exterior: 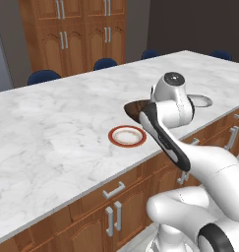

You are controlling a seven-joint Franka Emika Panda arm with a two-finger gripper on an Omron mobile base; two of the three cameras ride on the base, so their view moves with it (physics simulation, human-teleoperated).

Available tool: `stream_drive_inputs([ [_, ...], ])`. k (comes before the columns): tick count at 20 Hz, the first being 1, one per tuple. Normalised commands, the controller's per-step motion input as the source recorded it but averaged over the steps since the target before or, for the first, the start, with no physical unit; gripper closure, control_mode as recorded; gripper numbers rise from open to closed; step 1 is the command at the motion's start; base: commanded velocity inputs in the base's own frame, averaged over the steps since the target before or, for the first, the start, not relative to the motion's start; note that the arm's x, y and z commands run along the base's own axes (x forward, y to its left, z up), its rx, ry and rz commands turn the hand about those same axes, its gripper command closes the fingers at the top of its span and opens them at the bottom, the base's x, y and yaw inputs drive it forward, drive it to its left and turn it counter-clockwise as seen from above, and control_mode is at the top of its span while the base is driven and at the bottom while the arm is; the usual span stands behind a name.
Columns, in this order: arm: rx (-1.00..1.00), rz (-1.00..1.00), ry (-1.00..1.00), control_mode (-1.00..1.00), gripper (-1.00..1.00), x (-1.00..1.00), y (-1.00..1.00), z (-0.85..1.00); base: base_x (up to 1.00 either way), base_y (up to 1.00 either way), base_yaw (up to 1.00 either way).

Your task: Move the bowls from the cabinet to the plates on the dining table.

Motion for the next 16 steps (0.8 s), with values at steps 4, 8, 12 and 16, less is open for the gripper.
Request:
stream_drive_inputs([
  [4, 0.00, 0.02, 0.00, -1.00, 1.00, 0.31, 0.14, -0.19, 0.00, 0.00, 0.00],
  [8, 0.00, 0.01, 0.00, -1.00, 1.00, 0.33, 0.06, -0.16, 0.00, 0.00, 0.00],
  [12, 0.00, 0.01, 0.00, -1.00, 1.00, 0.35, 0.04, -0.17, 0.00, 0.00, 0.00],
  [16, 0.00, 0.01, 0.00, -1.00, 1.00, 0.36, 0.06, -0.18, 0.00, 0.00, 0.00],
])
